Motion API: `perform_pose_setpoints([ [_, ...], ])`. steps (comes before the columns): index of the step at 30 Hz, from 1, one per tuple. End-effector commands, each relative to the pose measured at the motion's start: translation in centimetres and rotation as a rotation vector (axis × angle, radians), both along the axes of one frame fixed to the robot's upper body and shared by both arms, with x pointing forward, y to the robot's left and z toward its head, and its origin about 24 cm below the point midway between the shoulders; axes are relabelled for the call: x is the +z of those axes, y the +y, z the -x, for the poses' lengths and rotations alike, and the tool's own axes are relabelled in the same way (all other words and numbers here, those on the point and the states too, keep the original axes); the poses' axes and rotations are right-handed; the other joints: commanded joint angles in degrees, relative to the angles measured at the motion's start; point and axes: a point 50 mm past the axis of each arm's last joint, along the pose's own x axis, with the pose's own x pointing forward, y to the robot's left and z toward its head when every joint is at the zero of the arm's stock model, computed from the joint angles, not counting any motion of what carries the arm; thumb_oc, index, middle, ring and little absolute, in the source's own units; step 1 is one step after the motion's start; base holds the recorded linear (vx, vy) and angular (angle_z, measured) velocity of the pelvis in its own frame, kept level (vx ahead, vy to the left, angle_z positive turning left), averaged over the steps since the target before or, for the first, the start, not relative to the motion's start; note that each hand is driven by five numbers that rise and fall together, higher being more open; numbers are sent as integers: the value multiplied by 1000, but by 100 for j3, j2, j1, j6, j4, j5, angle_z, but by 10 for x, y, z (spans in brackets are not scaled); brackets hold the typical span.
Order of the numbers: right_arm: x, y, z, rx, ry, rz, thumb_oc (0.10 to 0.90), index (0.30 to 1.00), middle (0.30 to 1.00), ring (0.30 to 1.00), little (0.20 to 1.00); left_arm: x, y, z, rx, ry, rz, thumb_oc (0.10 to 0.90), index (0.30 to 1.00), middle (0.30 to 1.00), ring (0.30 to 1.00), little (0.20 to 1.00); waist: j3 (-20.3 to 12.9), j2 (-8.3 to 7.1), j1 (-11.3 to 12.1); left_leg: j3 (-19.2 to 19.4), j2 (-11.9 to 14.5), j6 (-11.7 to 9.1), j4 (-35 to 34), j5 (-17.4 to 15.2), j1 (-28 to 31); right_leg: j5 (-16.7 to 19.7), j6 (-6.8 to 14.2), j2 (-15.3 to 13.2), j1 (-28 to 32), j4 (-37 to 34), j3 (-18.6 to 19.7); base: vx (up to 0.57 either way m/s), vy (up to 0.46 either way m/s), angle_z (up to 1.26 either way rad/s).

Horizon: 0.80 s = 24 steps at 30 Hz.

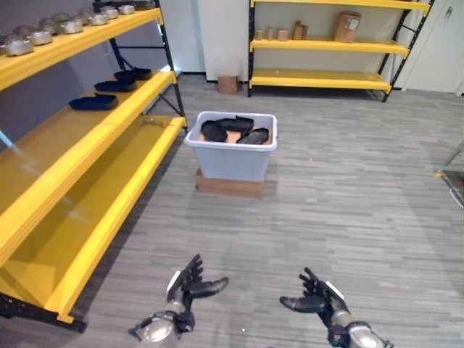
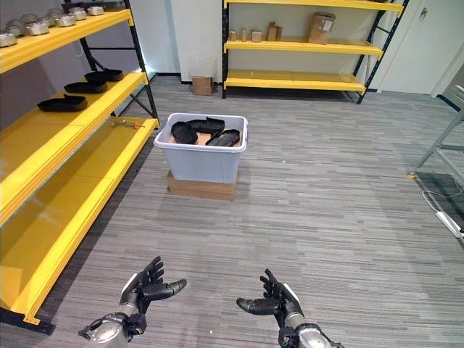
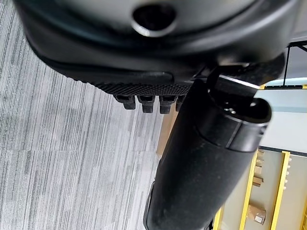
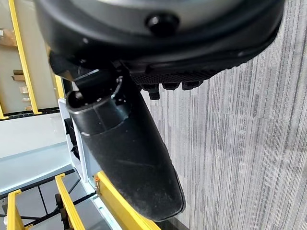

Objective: Move parts from the plastic box to the shelf.

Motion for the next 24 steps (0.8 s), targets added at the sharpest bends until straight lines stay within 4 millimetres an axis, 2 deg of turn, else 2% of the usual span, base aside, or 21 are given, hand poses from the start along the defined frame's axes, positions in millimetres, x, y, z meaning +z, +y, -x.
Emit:
perform_pose_setpoints([
  [1,33,7,-37,29,-223,-35,900,1000,1000,1000,1000,32,-3,-35,23,-219,72,900,1000,1000,1000,1000,-281,-205,69,57,-8,-78,-19,161,-68,275,454,-66,-50,-1,162,0,0,0],
  [24,32,7,-35,33,-217,-28,900,1000,1000,1000,1000,31,-2,-36,10,-211,49,900,1000,1000,1000,1000,-282,-207,76,70,-46,-56,-19,81,18,262,466,-122,15,-1,139,0,0,0],
])
